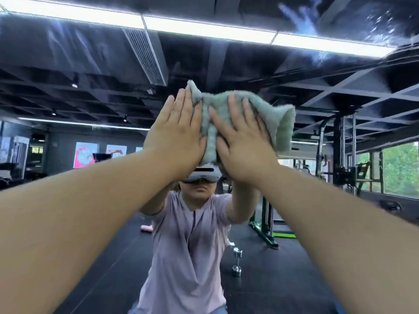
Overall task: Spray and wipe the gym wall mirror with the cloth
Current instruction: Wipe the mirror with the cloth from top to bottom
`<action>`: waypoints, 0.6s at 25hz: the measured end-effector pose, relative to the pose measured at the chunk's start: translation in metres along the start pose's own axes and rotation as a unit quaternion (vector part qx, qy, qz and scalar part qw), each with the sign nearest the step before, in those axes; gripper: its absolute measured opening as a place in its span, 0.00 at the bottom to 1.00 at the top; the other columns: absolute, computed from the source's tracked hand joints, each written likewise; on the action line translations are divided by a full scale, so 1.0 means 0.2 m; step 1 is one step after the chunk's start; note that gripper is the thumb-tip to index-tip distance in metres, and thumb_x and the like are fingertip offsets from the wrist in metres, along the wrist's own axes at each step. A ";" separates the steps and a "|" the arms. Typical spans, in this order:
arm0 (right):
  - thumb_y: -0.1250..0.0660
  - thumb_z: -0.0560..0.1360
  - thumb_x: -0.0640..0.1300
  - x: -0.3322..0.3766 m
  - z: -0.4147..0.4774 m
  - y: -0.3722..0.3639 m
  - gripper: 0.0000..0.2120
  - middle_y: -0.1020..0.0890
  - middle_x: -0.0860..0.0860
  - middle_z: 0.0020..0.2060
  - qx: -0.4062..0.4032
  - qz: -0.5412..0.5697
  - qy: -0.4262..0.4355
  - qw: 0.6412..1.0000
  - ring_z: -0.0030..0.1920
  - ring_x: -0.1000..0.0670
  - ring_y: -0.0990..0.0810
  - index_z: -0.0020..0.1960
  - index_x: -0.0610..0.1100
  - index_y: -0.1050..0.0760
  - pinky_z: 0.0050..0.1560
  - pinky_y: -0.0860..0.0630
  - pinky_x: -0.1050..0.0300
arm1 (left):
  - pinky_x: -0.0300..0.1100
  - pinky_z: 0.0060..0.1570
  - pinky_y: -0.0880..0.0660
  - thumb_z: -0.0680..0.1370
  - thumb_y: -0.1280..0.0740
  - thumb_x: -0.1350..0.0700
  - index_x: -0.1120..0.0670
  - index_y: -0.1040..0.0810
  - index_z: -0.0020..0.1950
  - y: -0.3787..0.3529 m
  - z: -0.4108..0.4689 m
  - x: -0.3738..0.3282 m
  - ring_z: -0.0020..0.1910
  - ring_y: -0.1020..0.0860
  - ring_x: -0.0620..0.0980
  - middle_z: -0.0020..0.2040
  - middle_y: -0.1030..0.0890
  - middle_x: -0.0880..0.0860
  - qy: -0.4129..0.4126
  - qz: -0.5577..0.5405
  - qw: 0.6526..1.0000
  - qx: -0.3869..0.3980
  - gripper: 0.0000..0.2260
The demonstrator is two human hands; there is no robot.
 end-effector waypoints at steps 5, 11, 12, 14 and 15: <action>0.50 0.81 0.53 0.09 0.02 -0.02 0.28 0.63 0.58 0.77 0.055 0.001 0.013 0.998 0.76 0.53 0.67 0.77 0.63 0.60 0.76 0.60 0.48 | 0.54 0.73 0.67 0.76 0.69 0.38 0.59 0.64 0.77 0.02 -0.02 0.23 0.78 0.60 0.56 0.79 0.57 0.61 -0.019 0.068 0.995 0.065 0.35; 0.53 0.81 0.55 0.27 0.26 -0.02 0.28 0.66 0.53 0.77 0.010 0.021 -0.023 0.999 0.75 0.50 0.70 0.78 0.60 0.60 0.71 0.72 0.50 | 0.58 0.72 0.69 0.80 0.64 0.42 0.58 0.64 0.78 -0.01 -0.03 0.35 0.77 0.64 0.54 0.79 0.62 0.59 0.034 0.018 0.988 0.152 0.31; 0.52 0.81 0.56 0.31 0.17 -0.06 0.28 0.67 0.53 0.77 0.020 0.029 -0.001 0.999 0.75 0.51 0.71 0.78 0.60 0.60 0.70 0.72 0.51 | 0.59 0.72 0.67 0.80 0.63 0.42 0.59 0.59 0.79 -0.02 -0.14 0.37 0.78 0.59 0.54 0.79 0.57 0.60 0.021 0.009 0.992 0.128 0.31; 0.51 0.81 0.58 0.40 -0.06 -0.14 0.29 0.68 0.55 0.76 0.069 0.045 0.049 0.995 0.73 0.53 0.74 0.77 0.61 0.60 0.74 0.64 0.50 | 0.59 0.72 0.59 0.79 0.57 0.43 0.61 0.39 0.76 -0.02 -0.40 0.38 0.77 0.43 0.56 0.77 0.41 0.62 -0.031 -0.029 0.997 0.067 0.32; 0.50 0.81 0.58 0.43 -0.15 -0.17 0.29 0.67 0.57 0.76 0.090 0.044 0.066 0.993 0.73 0.55 0.74 0.77 0.62 0.59 0.75 0.58 0.49 | 0.59 0.71 0.54 0.78 0.52 0.44 0.60 0.31 0.73 -0.02 -0.51 0.40 0.74 0.35 0.57 0.73 0.33 0.62 -0.059 -0.038 0.997 0.041 0.30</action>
Point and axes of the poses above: each hand's wrist, its own z-axis towards the middle knuckle, its own y-axis out of the back of the hand, x = y × z, the point moved 4 cm from there along z, towards the middle knuckle
